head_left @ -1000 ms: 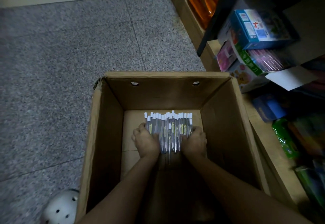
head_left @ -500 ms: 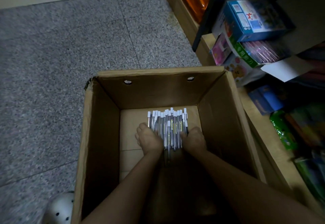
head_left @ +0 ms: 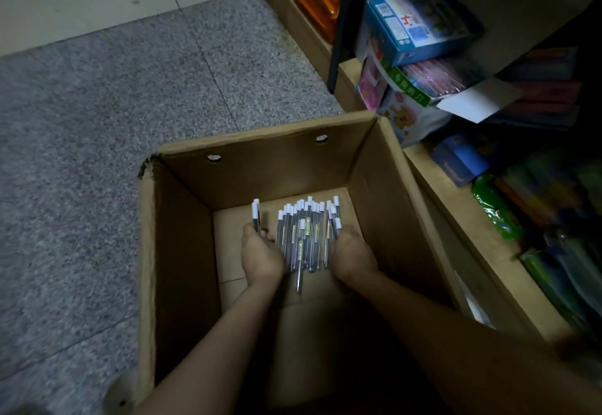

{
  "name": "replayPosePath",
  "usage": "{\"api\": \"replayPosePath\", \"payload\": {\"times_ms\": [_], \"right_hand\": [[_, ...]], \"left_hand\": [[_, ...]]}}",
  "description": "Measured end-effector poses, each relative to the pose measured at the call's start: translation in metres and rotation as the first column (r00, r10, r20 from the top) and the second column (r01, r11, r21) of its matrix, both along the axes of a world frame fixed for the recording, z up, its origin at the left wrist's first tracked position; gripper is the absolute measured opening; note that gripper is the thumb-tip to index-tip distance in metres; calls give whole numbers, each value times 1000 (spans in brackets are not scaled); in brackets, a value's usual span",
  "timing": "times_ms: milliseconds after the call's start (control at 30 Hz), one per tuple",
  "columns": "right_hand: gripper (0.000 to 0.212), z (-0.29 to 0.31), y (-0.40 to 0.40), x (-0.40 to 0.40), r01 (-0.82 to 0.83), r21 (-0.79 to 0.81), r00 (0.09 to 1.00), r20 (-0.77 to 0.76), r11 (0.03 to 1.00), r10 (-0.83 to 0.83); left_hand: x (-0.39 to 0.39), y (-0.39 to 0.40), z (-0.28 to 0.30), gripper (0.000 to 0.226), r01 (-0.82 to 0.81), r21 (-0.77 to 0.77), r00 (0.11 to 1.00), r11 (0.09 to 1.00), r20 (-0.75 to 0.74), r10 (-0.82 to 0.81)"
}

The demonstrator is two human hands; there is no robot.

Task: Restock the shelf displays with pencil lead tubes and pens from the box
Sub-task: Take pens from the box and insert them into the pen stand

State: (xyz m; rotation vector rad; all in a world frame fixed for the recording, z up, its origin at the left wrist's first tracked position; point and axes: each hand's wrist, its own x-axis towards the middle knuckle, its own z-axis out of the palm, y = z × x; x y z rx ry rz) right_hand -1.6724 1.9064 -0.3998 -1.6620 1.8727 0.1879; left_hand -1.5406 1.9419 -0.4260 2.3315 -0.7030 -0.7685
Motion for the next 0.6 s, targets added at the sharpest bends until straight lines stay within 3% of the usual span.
{"api": "replayPosePath", "payload": {"times_ms": [67, 133, 200, 267, 333, 433, 600], "right_hand": [[25, 17, 0, 1, 44, 69, 992, 117, 997, -52], [25, 43, 0, 3, 161, 253, 895, 370, 954, -249], [20, 80, 6, 1, 205, 465, 686, 559, 861, -465], [19, 117, 14, -5, 162, 511, 574, 647, 844, -502], [22, 155, 21, -17, 127, 469, 542, 705, 874, -457], [22, 215, 29, -42, 107, 271, 556, 781, 957, -283], [22, 320, 60, -92, -7, -94, 580, 810, 996, 80]], "left_hand": [[4, -1, 13, 19, 7, 5, 999, 1000, -54, -7], [1, -3, 35, 25, -6, 18, 970, 1000, -244, 10], [-7, -3, 68, 34, -38, -44, 837, 998, -546, 8], [-17, 0, 108, 41, -40, -147, 692, 988, -717, -78], [-29, 1, 150, 40, -47, -256, 605, 966, -776, -176], [-47, 3, 215, 33, 29, -416, 557, 909, -748, -360], [-91, 15, 313, 25, 221, -585, 553, 780, -584, -594]]}}
